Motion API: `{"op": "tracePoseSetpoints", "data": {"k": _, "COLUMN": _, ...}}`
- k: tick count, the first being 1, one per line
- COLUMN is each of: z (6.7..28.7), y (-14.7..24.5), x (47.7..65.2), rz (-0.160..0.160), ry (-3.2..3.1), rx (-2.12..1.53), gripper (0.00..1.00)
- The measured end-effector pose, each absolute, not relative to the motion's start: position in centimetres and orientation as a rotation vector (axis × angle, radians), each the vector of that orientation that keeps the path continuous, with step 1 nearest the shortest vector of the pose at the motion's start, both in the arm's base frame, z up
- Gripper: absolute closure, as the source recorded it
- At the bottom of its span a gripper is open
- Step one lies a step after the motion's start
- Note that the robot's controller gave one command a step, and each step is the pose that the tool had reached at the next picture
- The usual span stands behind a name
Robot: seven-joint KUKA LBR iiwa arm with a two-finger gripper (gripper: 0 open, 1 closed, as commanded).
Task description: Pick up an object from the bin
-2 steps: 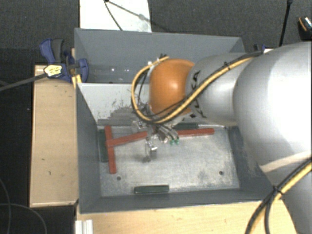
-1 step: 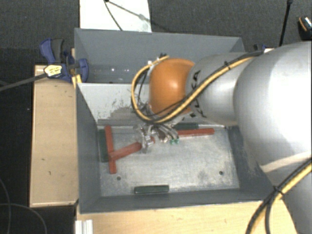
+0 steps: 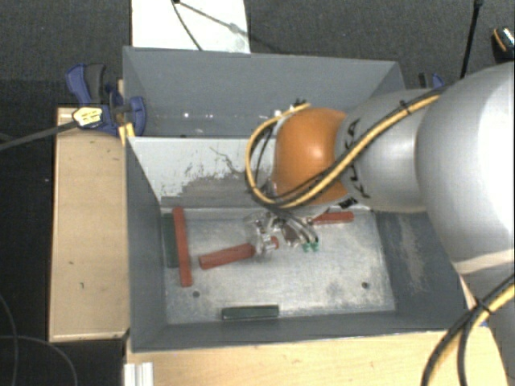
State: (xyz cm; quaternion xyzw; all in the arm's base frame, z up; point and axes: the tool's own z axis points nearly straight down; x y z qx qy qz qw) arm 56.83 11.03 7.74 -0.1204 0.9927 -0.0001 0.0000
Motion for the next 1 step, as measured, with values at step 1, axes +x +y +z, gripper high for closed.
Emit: {"op": "tracePoseSetpoints", "data": {"k": 1, "z": 23.11, "y": 11.12, "x": 55.70, "rz": 0.001, "ry": 3.107, "rx": -0.386, "gripper": 1.00}}
